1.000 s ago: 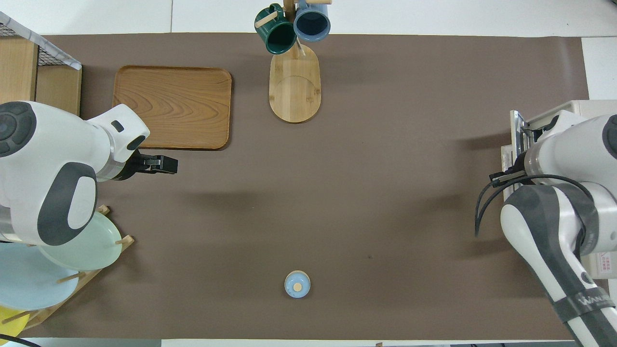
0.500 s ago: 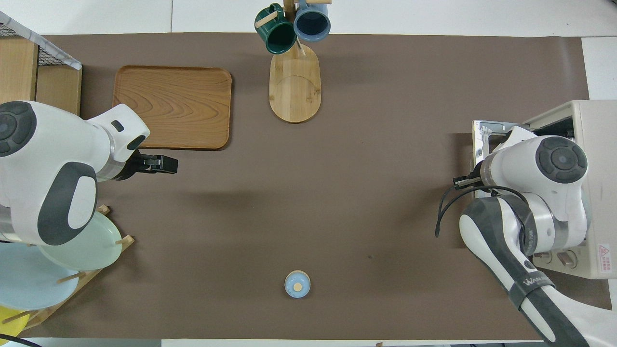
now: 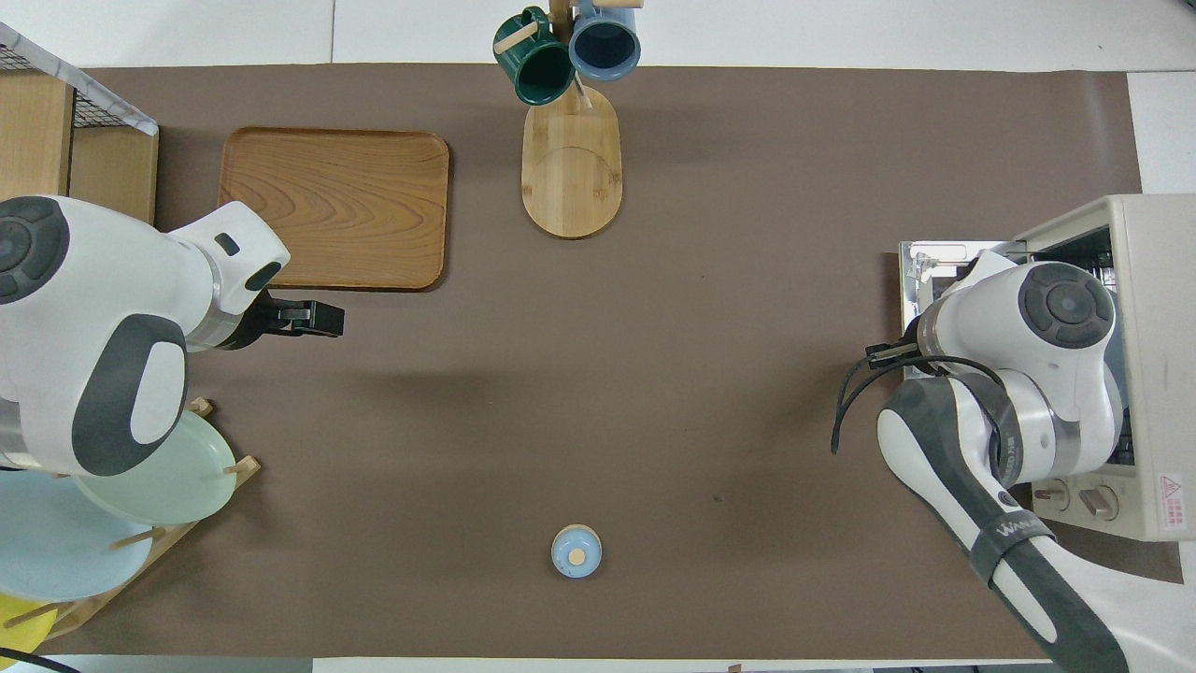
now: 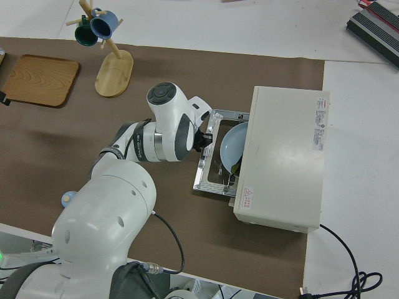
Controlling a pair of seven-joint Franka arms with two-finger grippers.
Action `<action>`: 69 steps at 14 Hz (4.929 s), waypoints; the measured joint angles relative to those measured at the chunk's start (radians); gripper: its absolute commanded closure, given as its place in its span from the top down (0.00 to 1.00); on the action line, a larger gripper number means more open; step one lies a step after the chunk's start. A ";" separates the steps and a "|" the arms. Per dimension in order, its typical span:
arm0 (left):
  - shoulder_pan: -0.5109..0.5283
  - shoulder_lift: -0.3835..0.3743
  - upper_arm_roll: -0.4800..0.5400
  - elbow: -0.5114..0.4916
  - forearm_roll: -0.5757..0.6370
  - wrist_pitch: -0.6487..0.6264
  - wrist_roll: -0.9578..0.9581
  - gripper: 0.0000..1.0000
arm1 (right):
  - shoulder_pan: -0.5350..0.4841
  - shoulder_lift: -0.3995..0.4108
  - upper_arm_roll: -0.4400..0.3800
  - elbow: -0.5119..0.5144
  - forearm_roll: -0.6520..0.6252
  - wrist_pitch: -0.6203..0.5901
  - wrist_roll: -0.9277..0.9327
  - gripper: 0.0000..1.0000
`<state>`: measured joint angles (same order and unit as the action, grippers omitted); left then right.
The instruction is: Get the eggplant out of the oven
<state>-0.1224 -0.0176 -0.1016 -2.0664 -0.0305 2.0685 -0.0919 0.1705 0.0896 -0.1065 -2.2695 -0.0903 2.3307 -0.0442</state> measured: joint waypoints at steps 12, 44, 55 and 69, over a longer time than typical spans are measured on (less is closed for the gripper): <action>-0.001 0.000 0.000 0.000 0.000 0.013 0.000 1.00 | -0.121 -0.040 -0.026 0.179 -0.007 -0.298 -0.219 0.39; 0.007 0.046 0.008 0.109 -0.047 0.045 -0.031 1.00 | 0.683 0.501 0.088 0.764 0.009 -0.337 0.827 0.41; -0.028 0.048 -0.004 0.110 -0.081 0.044 -0.101 1.00 | 0.351 0.293 0.062 0.745 -0.018 -0.606 0.430 0.00; -0.543 0.386 -0.013 0.185 -0.173 0.292 -0.552 0.99 | 0.134 0.200 0.062 0.231 -0.344 -0.266 0.335 0.00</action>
<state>-0.6655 0.3689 -0.1143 -1.8816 -0.2036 2.3609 -0.6441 0.3050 0.2892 -0.0445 -2.0381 -0.4339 2.0649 0.2912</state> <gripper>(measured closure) 0.000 0.991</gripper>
